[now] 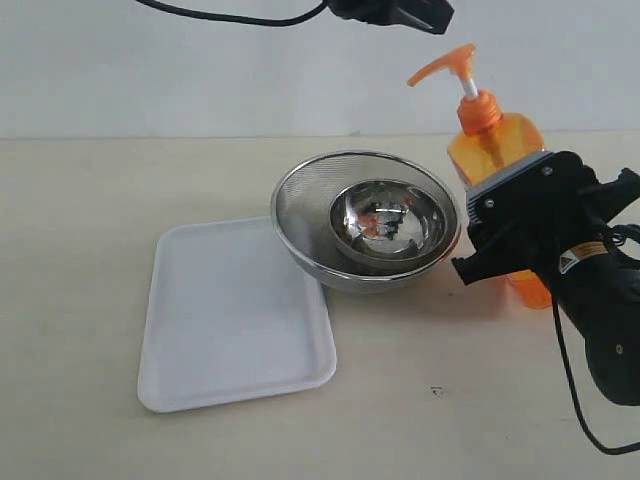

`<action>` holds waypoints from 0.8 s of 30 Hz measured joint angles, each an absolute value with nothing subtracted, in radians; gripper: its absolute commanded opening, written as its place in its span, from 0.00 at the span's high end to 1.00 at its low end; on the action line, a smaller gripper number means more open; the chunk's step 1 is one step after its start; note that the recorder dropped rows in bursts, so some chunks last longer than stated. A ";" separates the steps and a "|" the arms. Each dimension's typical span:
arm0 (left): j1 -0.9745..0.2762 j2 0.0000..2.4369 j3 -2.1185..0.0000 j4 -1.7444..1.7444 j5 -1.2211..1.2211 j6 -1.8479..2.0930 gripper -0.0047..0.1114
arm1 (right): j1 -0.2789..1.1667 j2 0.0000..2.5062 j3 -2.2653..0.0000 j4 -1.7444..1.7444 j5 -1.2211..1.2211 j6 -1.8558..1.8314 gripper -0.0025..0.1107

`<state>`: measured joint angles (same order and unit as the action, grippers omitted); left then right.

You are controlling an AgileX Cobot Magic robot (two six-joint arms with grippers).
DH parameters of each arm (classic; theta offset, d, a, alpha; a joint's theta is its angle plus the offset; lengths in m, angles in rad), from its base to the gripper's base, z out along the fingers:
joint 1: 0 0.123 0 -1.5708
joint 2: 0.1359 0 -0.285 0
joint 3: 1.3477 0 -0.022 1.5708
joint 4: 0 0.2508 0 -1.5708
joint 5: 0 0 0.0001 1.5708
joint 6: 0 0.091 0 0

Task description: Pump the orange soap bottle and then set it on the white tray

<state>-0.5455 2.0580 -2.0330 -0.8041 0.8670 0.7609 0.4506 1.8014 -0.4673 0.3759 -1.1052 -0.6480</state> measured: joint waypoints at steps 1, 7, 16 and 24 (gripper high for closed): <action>-0.547 2.058 -2.033 -0.806 0.852 0.766 0.92 | 0.451 1.801 -0.467 0.374 -1.105 -0.648 0.98; -0.577 2.068 -2.033 -0.824 0.804 0.780 0.92 | 0.451 1.801 -0.467 0.371 -1.105 -0.646 0.98; -0.577 2.103 -2.033 -0.826 0.801 0.780 0.92 | 0.451 1.801 -0.467 0.370 -1.105 -0.646 0.98; -0.577 2.111 -2.033 -0.826 0.790 0.782 0.92 | 0.451 1.801 -0.467 0.372 -1.105 -0.646 0.98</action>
